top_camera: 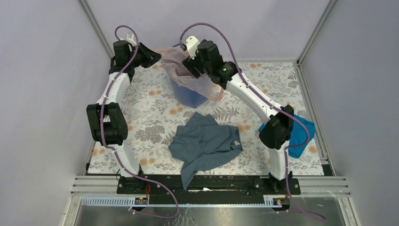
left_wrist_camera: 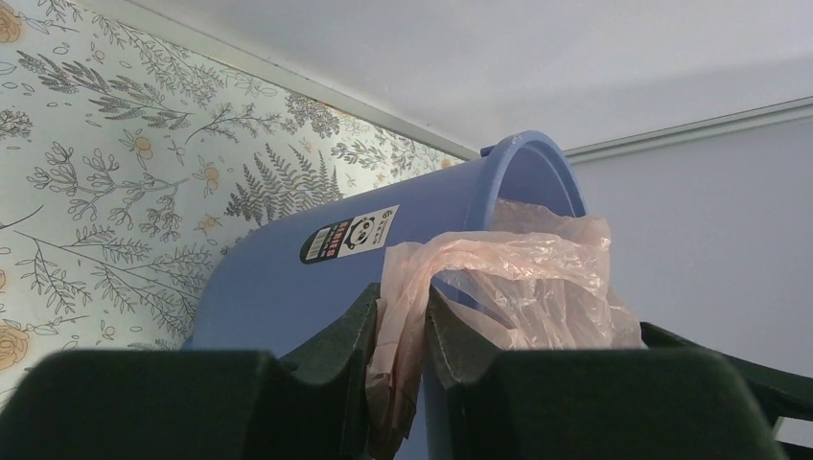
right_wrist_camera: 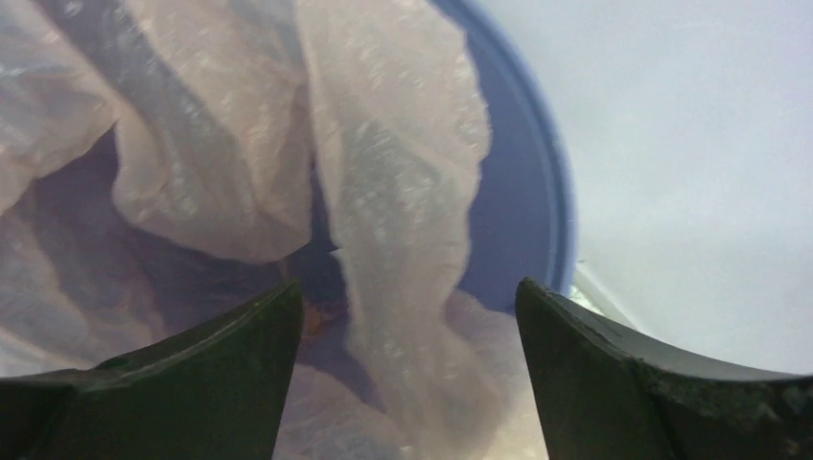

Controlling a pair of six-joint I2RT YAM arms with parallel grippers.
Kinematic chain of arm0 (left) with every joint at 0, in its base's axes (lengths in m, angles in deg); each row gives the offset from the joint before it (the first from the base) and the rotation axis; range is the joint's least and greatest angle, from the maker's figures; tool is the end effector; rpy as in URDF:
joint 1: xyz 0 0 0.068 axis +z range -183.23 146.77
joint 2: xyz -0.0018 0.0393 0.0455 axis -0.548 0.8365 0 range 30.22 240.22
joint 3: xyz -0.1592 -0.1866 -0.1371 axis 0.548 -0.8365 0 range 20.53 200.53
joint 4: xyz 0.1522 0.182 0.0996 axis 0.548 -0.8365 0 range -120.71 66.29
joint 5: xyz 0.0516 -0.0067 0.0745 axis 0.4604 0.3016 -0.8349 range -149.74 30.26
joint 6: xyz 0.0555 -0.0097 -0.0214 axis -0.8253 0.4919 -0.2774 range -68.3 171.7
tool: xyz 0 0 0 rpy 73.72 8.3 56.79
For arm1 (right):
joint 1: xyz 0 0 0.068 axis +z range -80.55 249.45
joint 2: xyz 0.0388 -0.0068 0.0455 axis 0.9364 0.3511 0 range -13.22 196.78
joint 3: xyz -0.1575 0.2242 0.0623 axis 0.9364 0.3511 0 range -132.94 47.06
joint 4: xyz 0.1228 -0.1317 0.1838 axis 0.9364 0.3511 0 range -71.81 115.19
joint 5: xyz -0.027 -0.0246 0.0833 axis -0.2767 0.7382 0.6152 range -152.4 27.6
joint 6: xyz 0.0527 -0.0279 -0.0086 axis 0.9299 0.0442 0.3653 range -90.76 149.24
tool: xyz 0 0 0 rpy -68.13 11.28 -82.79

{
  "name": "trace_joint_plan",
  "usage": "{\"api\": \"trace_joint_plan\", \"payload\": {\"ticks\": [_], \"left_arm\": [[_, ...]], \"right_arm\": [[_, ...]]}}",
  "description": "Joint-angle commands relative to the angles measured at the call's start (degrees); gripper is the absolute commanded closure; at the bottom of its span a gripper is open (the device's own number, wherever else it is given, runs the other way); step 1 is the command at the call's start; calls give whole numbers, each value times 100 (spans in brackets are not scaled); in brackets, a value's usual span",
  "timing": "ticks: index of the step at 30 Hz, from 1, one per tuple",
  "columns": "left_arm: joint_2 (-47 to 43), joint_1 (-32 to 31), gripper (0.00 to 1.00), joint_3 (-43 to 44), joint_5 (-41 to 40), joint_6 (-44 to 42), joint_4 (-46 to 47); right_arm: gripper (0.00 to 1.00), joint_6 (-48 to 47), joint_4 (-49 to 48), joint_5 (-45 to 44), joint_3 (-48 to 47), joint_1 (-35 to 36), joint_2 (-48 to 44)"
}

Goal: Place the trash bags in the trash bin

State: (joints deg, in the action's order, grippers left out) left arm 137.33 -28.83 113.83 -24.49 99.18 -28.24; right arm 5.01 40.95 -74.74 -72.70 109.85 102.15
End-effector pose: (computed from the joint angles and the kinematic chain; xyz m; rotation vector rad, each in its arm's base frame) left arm 0.4536 0.0091 0.3399 -0.4460 1.9283 -1.0813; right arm 0.3745 0.3062 0.4009 -0.8801 1.6654 -0.0104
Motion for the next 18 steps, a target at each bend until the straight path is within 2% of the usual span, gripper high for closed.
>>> {"api": "trace_joint_plan", "payload": {"ticks": [1, 2, 6, 10, 11, 13, 15, 18], "left_arm": [[-26, 8, 77, 217, 36, -61, 271], [-31, 8, 77, 198, 1, -71, 275], [32, 9, 76, 210, -17, -4, 337], [168, 8, 69, 329, 41, 170, 435], [204, 11, 68, 359, 62, 239, 589], [267, 10, 67, 393, 66, 337, 736], [326, 8, 70, 388, 26, 430, 910], [489, 15, 87, 378, 2, 673, 1383]], "right_arm": [[16, -256, -1031, -902, -101, 3, -79], [21, -250, -1136, -951, -103, -5, -37], [57, -99, -1370, -821, -267, -61, 210], [84, 305, -1252, -317, -771, -261, 537], [88, 433, -1252, -205, -858, -316, 602], [88, 727, -1391, 6, -890, -463, 652], [83, 1046, -1628, 331, -864, -637, 681], [79, 1696, -1965, 1061, -863, -952, 785]]}}
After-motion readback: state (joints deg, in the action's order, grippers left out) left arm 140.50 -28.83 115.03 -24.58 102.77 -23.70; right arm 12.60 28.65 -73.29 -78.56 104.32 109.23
